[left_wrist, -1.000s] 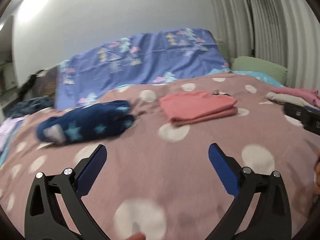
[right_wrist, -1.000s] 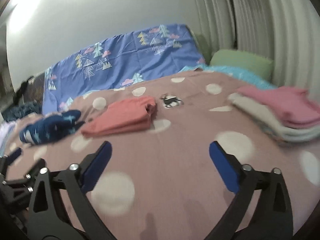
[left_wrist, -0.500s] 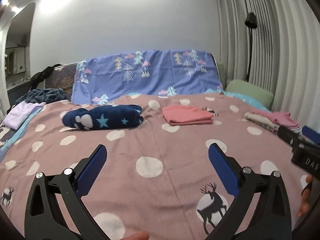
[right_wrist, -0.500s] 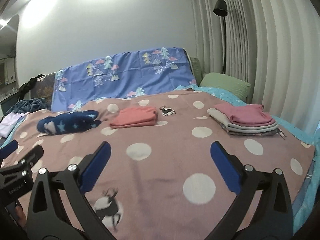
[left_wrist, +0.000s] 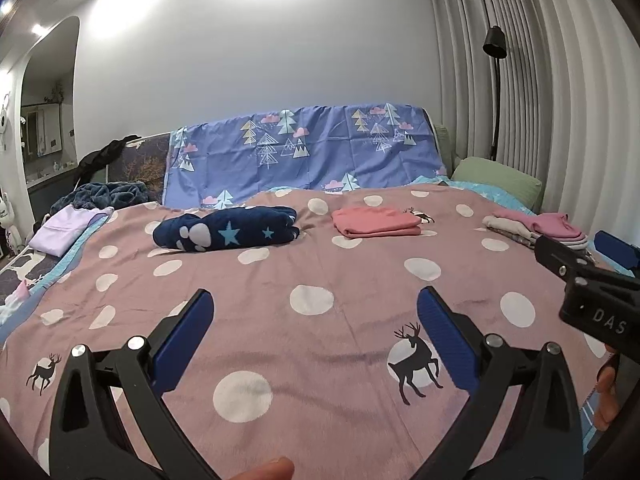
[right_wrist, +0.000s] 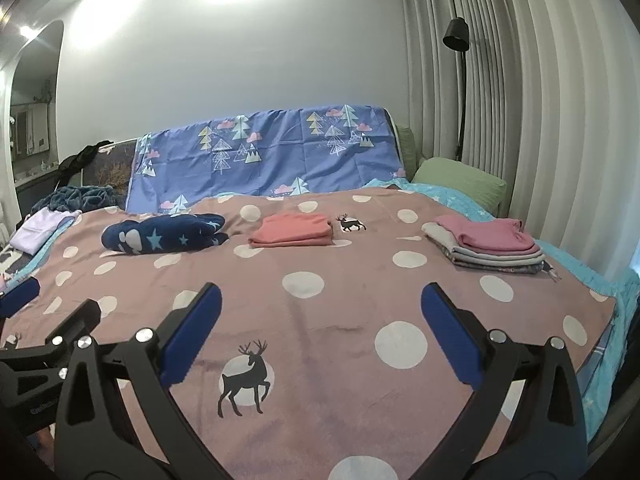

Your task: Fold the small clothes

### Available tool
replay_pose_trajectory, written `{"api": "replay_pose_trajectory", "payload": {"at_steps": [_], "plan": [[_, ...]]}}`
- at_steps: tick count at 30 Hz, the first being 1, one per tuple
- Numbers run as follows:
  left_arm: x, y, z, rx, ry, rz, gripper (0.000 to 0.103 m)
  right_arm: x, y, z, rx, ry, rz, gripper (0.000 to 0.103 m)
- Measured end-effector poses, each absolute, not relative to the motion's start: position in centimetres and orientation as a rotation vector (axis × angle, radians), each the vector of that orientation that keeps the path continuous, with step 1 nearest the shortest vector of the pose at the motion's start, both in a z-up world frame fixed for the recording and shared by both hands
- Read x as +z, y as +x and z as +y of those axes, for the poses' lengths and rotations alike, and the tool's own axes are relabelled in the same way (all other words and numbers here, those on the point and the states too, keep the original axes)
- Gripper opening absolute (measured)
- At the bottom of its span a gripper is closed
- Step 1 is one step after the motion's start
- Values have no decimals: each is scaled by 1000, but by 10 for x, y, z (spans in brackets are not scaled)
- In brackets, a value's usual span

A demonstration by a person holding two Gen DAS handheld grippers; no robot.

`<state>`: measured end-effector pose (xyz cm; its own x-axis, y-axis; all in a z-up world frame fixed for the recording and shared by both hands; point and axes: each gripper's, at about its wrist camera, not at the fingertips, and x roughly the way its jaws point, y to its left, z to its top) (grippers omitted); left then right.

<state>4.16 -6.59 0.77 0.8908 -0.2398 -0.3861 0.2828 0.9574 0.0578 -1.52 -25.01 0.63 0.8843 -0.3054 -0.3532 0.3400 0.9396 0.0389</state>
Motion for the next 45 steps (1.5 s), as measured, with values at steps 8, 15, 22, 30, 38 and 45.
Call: {"api": "replay_pose_trajectory", "payload": {"at_steps": [8, 15, 22, 30, 38, 45], "plan": [[9, 30, -66, -273, 125, 385, 102, 5, -20, -250, -336, 101, 360, 101], [9, 28, -67, -274, 123, 390, 102, 2, -19, -253, -333, 115, 379, 101], [4, 30, -70, -270, 120, 413, 102, 0, -17, -253, -333, 113, 385, 101], [-1, 34, -70, -266, 117, 436, 102, -5, -14, -257, -329, 121, 398, 101], [-5, 36, -70, -257, 119, 443, 102, -9, -11, -255, -326, 113, 409, 101], [-9, 37, -66, -250, 109, 449, 102, -12, -10, -252, -326, 105, 415, 101]]}}
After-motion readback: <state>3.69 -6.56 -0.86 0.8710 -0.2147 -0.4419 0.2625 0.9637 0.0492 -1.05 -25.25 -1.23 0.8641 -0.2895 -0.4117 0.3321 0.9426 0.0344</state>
